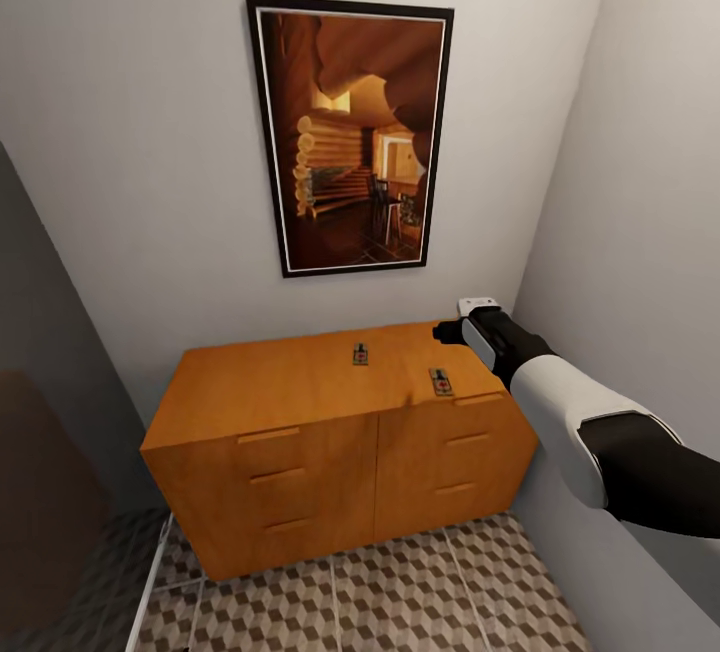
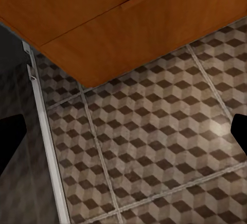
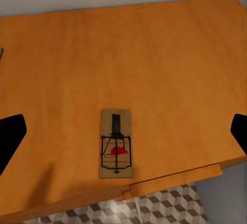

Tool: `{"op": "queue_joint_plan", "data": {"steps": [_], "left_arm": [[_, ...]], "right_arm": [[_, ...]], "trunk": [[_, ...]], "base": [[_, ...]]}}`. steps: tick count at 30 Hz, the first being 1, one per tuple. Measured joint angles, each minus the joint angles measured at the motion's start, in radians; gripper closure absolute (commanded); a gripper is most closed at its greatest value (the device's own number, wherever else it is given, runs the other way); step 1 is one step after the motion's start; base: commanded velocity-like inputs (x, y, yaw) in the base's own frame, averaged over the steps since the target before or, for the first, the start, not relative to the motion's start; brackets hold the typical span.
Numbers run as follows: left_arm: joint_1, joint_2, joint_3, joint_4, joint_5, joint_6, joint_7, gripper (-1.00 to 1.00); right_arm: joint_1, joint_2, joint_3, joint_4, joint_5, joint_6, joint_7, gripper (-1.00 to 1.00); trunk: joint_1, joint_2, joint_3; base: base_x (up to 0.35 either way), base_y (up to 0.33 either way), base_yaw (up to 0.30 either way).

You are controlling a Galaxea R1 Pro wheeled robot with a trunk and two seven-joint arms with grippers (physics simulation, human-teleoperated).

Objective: Take the four mousetraps from the cabinet in the bathroom and place them on the bathroom floor. Make sure all four end up on the same floor surface, and ensure that at least two of them are either under or directly next to the same bathroom sink.

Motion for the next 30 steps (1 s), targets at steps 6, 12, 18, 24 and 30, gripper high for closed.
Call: {"op": "queue_joint_plan", "data": {"steps": [6,12,18,24,30], "left_arm": [[0.000,0.000,0.000,0.000,0.000,0.000,0.000,-1.00],[0.000,-0.003,0.000,0.000,0.000,0.005,0.000,-1.00],[0.000,-0.006,0.000,0.000,0.000,0.060,0.000,-1.00],[0.000,-0.005,0.000,0.000,0.000,0.144,0.000,-1.00],[0.000,-0.002,-0.001,0.000,0.000,0.181,0.000,-1.00]], "right_arm": [[0.001,0.000,0.000,0.000,0.005,0.000,0.000,-1.00],[0.002,0.000,0.000,0.000,0.006,-0.001,0.000,-1.00],[0.002,0.001,0.000,0.000,0.006,-0.007,0.000,-1.00],[0.002,0.001,0.000,0.000,0.006,-0.012,-0.001,-1.00],[0.002,0.001,0.000,0.000,0.007,-0.014,-0.002,-1.00]], "trunk": [[0.000,0.000,-0.006],[0.000,0.000,-0.014],[0.000,0.000,-0.023],[0.000,0.000,-0.025],[0.000,0.000,-0.026]], "base": [[0.005,0.000,0.000],[0.001,0.000,0.000],[0.000,0.000,0.000],[0.000,0.000,0.000],[0.000,0.000,0.000]]}}
